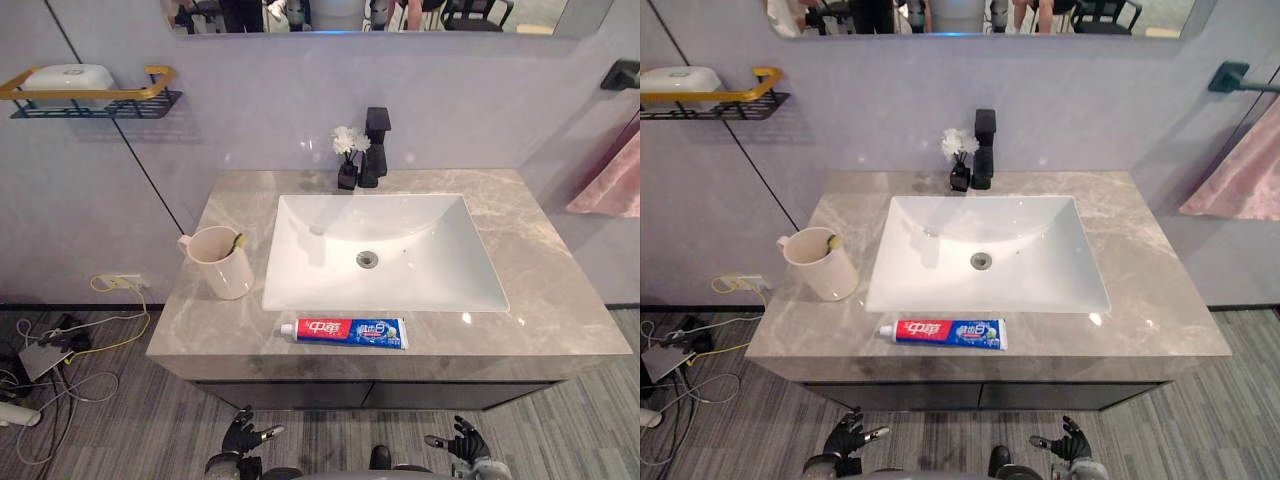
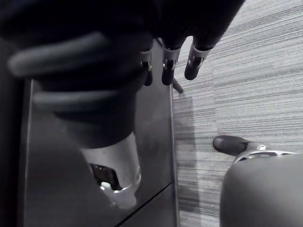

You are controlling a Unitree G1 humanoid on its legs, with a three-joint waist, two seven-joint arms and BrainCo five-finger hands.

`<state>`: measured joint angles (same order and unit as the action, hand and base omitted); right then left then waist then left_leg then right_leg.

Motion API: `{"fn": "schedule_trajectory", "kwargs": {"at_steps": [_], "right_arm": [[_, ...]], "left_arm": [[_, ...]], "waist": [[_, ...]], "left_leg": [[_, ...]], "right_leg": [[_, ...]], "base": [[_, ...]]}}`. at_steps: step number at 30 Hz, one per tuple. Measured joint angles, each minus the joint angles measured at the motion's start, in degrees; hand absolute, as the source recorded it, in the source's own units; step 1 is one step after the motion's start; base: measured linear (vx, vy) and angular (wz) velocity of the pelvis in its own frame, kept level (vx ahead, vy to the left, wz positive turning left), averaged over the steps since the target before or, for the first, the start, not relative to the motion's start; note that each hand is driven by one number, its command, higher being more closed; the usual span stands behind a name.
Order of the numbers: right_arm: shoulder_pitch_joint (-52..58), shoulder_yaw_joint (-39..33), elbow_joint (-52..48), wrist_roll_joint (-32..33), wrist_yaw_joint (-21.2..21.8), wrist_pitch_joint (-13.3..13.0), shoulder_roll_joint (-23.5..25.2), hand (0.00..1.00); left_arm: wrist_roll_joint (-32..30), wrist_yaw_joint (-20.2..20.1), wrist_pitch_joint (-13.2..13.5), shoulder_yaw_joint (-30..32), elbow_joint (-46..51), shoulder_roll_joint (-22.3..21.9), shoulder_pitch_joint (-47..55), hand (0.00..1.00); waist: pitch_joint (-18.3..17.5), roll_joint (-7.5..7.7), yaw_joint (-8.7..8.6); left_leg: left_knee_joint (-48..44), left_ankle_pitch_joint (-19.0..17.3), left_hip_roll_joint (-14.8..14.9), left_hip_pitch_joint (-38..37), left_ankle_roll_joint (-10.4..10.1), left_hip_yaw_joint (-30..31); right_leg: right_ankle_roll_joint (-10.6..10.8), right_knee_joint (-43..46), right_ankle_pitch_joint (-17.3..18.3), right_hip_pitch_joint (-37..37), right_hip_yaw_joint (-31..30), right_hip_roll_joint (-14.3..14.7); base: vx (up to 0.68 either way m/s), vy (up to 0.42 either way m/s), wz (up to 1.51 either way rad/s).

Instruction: Organize washtable

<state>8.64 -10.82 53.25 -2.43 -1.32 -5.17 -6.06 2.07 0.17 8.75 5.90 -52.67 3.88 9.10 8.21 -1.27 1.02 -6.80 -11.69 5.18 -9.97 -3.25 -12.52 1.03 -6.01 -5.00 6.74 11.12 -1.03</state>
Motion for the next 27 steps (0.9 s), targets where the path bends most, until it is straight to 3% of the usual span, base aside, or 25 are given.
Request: {"fn": "schedule_trajectory", "kwargs": {"at_steps": [7, 8, 16, 27], "right_arm": [[0.3, -0.2, 2.2, -0.4, 0.0, 0.1, -0.2, 0.00], [-1.8, 0.0, 3.8, -0.5, 0.0, 0.0, -0.7, 0.00], [-1.5, -0.5, 4.0, -0.2, 0.0, 0.0, -0.7, 0.00], [-0.7, -7.0, 6.2, 7.7, -1.4, -0.5, -0.4, 0.00]], "left_arm": [[-0.1, 0.0, 0.0, 0.1, -1.1, 0.0, -0.1, 0.00], [-0.5, 0.0, 0.0, 0.6, -2.6, 2.0, 0.0, 0.00], [-0.5, 0.1, 0.0, 0.4, -2.6, 1.9, -0.1, 0.00], [-0.5, 1.4, -0.2, -2.0, -4.3, 2.1, -1.8, 0.00]], "waist": [[-0.1, -0.15, -0.13], [-0.5, 1.32, -0.15], [-0.4, 1.24, -0.16], [-0.4, 0.72, -0.18]], "left_leg": [[2.1, 0.8, -0.3, -0.7, -1.1, 2.9], [4.4, 2.2, -0.2, -2.7, -1.1, 5.9], [4.9, 2.2, -0.3, -2.2, -1.1, 6.2], [5.9, 2.7, -0.4, -0.9, -0.7, 6.1]], "right_leg": [[-0.2, 0.0, 0.5, 0.0, 0.5, 0.5], [-0.6, 0.1, 1.1, 1.4, 2.0, 1.0], [-0.6, 0.0, 1.2, 1.0, 2.4, 0.9], [-0.4, 0.0, 1.3, -0.9, 2.6, 0.8]], "base": [[0.01, 0.014, 0.03], [0.00, 0.000, 0.00], [0.00, 0.000, 0.02], [0.02, 0.015, -0.01]]}}
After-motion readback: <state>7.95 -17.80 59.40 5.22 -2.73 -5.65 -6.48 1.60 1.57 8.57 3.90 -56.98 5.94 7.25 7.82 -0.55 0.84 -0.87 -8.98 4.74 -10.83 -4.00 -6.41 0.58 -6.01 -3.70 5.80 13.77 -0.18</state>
